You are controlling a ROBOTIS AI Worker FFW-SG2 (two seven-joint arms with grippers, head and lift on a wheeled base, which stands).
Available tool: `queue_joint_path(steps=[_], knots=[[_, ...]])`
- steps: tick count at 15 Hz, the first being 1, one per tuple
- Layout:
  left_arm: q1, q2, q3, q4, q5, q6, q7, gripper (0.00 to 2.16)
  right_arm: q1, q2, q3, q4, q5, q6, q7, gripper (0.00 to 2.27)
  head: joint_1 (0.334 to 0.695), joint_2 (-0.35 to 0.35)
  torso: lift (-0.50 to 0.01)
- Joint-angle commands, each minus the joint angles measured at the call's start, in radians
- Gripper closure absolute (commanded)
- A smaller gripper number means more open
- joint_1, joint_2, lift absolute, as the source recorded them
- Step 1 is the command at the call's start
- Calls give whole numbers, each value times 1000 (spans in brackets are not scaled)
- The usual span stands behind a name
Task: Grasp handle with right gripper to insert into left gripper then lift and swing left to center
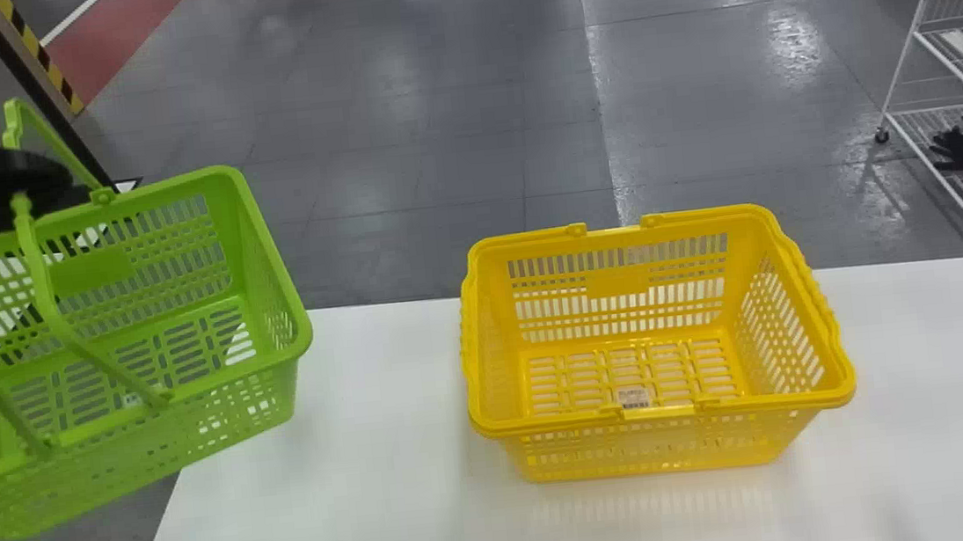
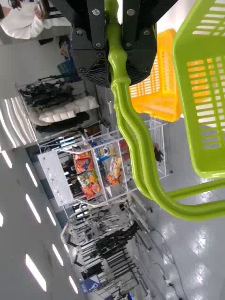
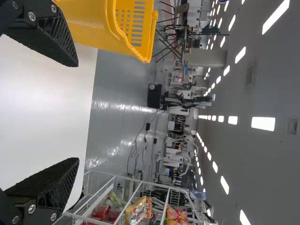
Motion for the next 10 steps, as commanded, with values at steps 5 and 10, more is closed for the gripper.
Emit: queue_joint_path(steps=[5, 10], knots=[[733, -83, 600, -318, 200, 1, 69, 1966, -26, -3, -8, 39, -14, -12, 11, 83, 695, 178, -93], [956, -241, 723, -590, 329, 1, 142, 1966, -32, -4, -11, 36, -17, -12, 12, 83, 695, 137, -93]])
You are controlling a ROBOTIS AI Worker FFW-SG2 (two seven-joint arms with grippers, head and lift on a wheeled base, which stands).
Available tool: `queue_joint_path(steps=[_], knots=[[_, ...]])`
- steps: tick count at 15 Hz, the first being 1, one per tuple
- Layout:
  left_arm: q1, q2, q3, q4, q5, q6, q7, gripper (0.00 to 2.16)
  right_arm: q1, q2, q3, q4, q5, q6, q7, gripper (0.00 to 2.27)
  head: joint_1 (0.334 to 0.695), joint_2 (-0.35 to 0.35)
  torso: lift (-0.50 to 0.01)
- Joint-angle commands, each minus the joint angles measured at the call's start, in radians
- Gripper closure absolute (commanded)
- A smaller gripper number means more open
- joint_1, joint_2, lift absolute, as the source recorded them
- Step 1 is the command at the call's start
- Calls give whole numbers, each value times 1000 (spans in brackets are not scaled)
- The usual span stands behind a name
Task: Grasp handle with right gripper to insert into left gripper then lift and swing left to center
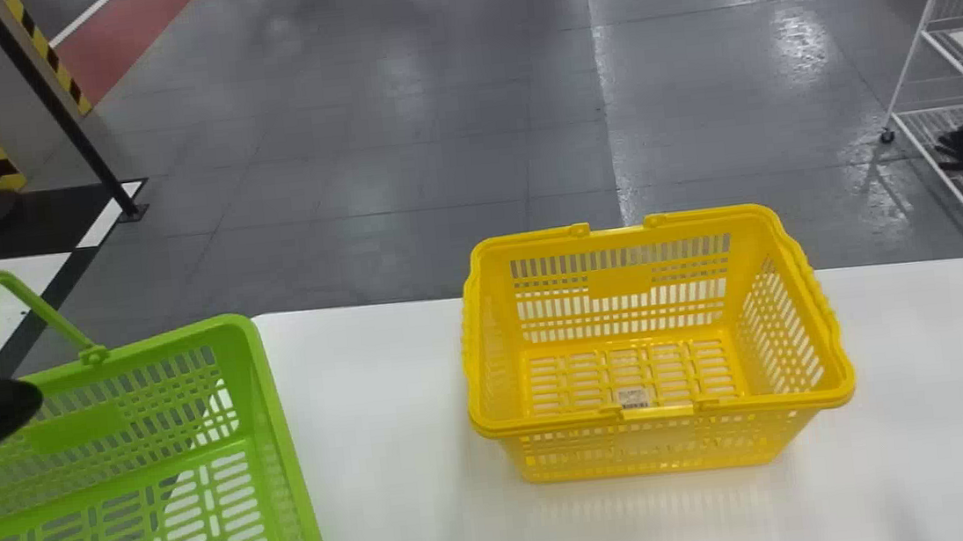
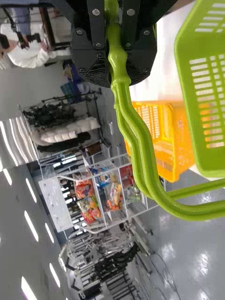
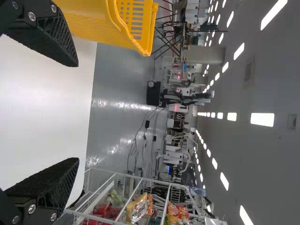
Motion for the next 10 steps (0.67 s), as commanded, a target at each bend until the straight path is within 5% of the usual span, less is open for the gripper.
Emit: queue_joint_path(steps=[1, 10], knots=[[70, -72, 17, -120, 50, 1, 23, 1966, 0, 0, -4, 0, -2, 0, 0, 83, 695, 120, -93], [157, -245, -49, -443, 162, 1, 140, 1966, 1, 1, -2, -15, -6, -3, 2, 83, 695, -113, -93]])
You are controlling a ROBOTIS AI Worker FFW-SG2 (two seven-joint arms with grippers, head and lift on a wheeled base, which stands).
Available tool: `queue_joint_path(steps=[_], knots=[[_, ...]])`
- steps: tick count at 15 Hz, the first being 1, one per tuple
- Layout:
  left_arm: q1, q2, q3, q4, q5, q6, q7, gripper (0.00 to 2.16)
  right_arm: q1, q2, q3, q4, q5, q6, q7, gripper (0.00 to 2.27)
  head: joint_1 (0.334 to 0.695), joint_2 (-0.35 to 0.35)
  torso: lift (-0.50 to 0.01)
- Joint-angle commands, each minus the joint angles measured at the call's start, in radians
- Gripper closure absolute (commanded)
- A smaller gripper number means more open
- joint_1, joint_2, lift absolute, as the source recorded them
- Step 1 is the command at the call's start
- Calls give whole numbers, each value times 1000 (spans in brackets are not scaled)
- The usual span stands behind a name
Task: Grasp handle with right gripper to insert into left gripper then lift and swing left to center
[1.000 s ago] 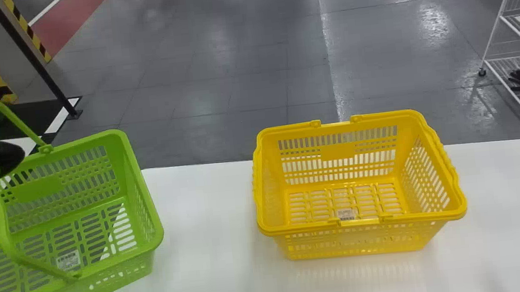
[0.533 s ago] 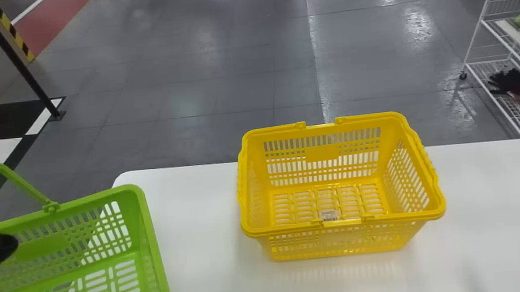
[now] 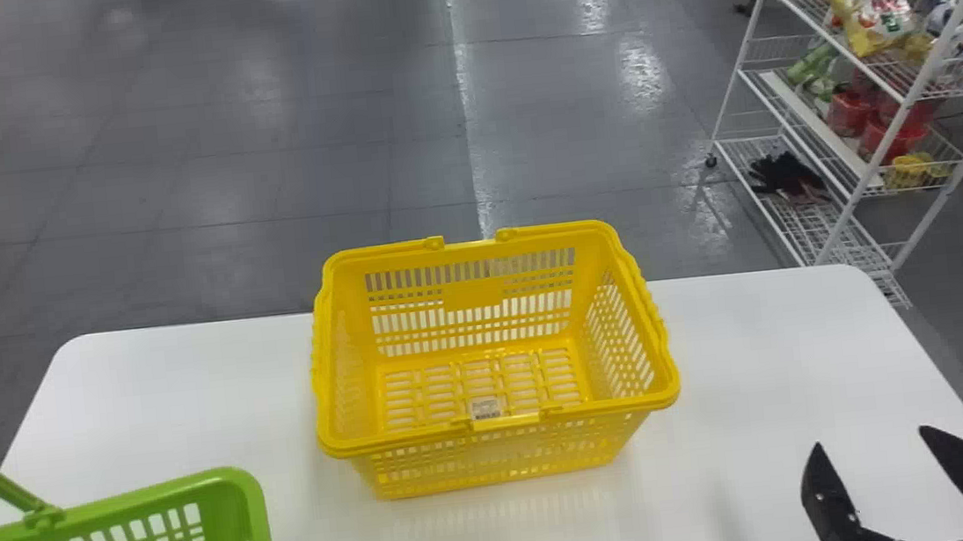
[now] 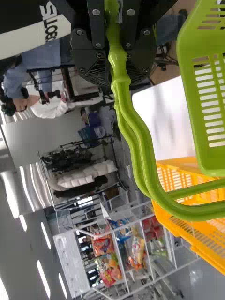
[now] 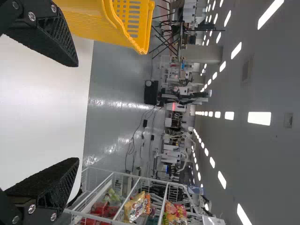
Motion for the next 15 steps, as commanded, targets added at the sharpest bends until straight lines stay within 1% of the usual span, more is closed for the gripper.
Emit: queue_joint_path(steps=[1, 2, 3, 7, 8, 9, 11, 15], knots=[[-8, -50, -50, -59, 17, 1, 22, 1966, 1, 0, 0, -6, 0, 0, 0, 83, 695, -132, -93], [-17, -59, -75, -76, 17, 1, 25, 1966, 3, 0, 0, -6, 0, -3, 0, 83, 695, -150, -93], [-43, -75, -122, -94, 17, 1, 34, 1966, 3, 0, 3, -7, 0, 0, 2, 83, 695, -189, -93], [-123, -118, -271, -144, 16, 1, 79, 1966, 6, 0, 11, -21, 0, 0, 2, 83, 695, -269, -93], [-148, -128, -313, -151, 14, 1, 85, 1966, 7, 2, 13, -24, 0, 0, 2, 83, 695, -303, -93], [-168, -133, -345, -156, 11, 1, 94, 1966, 9, 3, 13, -27, 0, 0, 2, 83, 695, -322, -93], [-230, -162, -431, -156, -13, 1, 111, 1966, 10, 5, 16, -30, 0, 0, 2, 83, 695, -350, -93], [-390, -228, -644, -124, -93, 1, 163, 1966, 18, 8, 26, -42, 1, 0, 2, 83, 695, -350, -93]])
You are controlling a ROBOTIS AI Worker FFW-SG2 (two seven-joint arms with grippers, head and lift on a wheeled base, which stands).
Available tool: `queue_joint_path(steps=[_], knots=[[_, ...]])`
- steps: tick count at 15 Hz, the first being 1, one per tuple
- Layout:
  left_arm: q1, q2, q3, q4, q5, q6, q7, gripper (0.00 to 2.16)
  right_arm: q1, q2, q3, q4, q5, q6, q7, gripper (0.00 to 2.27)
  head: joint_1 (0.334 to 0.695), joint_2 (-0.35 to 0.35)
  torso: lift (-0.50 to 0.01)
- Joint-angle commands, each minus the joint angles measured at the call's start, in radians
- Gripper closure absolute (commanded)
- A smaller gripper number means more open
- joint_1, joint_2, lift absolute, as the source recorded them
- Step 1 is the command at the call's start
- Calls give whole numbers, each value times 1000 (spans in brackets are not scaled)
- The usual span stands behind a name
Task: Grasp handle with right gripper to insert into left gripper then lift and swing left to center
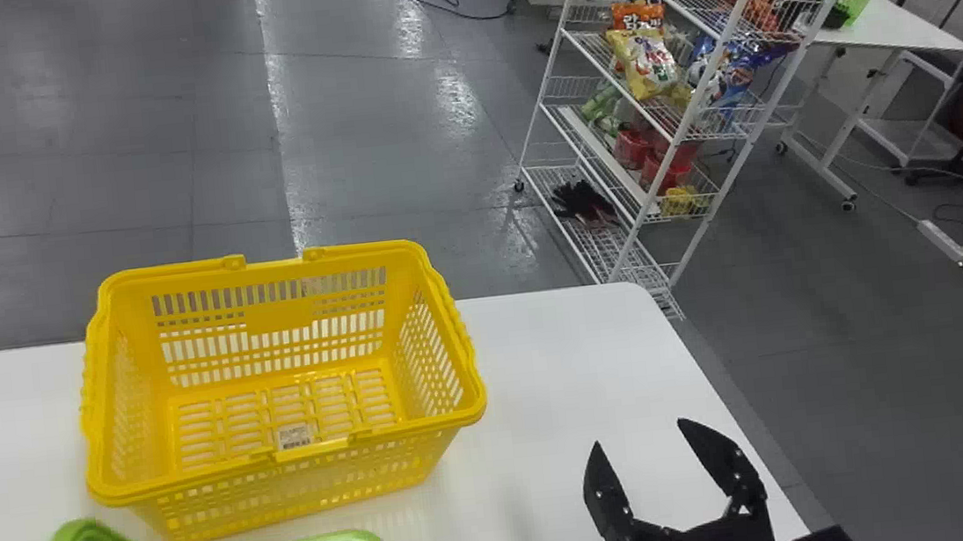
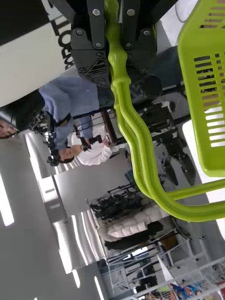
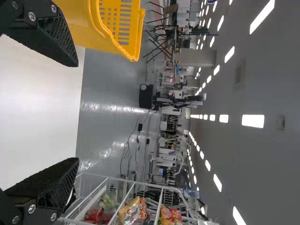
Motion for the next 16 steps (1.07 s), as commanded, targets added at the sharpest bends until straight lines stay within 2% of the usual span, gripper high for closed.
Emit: queue_joint_path(steps=[1, 7, 11, 16], knots=[[-88, -42, -124, 27, -47, 1, 22, 1966, 7, 3, 3, -11, 1, -1, 0, 83, 695, -350, -93], [-185, -135, -247, 93, -145, -25, 74, 1966, 7, 3, 19, -14, 1, -7, 0, 83, 695, -350, -93], [-188, -194, -253, 106, -159, -28, 94, 1970, 5, 3, 22, -14, 1, -7, 0, 83, 695, -350, -93], [-185, -212, -264, 103, -170, -31, 121, 1970, 5, 1, 25, -17, 1, -7, 0, 83, 695, -350, -93]])
